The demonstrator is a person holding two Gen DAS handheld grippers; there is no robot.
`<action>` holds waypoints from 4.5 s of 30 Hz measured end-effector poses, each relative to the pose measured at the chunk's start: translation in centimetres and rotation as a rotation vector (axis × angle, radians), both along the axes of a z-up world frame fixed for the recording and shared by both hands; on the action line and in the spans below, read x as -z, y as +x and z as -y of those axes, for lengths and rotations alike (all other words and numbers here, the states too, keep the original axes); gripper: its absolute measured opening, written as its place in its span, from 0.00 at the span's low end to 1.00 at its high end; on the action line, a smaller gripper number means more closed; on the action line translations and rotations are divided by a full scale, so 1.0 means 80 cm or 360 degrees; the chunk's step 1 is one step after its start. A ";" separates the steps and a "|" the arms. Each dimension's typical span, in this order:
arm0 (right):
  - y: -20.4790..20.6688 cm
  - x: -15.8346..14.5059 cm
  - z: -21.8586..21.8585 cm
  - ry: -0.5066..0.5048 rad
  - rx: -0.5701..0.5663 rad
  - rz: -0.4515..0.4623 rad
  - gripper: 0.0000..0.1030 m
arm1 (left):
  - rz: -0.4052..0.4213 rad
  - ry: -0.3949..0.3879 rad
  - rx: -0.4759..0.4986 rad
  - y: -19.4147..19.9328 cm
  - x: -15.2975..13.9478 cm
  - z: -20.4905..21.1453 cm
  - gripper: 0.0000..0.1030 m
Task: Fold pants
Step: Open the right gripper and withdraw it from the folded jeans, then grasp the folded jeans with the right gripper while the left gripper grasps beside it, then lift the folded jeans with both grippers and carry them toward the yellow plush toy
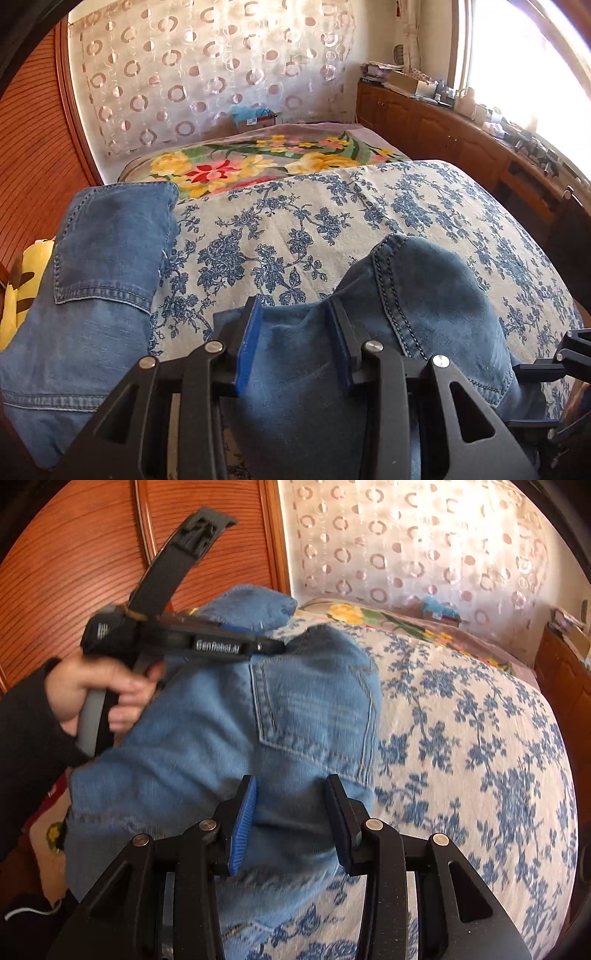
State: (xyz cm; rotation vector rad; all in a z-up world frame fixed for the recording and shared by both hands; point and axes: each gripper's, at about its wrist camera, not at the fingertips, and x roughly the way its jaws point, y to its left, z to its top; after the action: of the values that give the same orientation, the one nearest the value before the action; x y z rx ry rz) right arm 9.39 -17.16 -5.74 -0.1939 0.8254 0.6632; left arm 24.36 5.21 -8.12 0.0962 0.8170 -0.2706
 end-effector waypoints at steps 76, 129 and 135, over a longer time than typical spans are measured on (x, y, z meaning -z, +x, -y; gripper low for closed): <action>0.080 -0.030 0.055 0.0200 0.0122 -0.0243 0.19 | -0.0096 -0.0318 0.0038 -0.154 0.017 -0.023 0.65; 0.090 -0.203 -0.126 0.0358 -0.0280 0.0011 0.20 | 0.0156 -0.0769 -0.0056 -0.200 -0.100 -0.157 0.11; 0.110 -0.239 -0.203 0.0350 -0.0408 0.0046 0.20 | 0.0229 -0.0749 -0.0165 -0.203 -0.128 -0.214 0.11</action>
State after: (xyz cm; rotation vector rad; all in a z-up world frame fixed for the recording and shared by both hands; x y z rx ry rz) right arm 18.16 -0.94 13.38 -0.1103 0.6998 0.9844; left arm 8.14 22.36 2.16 -0.3631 0.5965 -0.3474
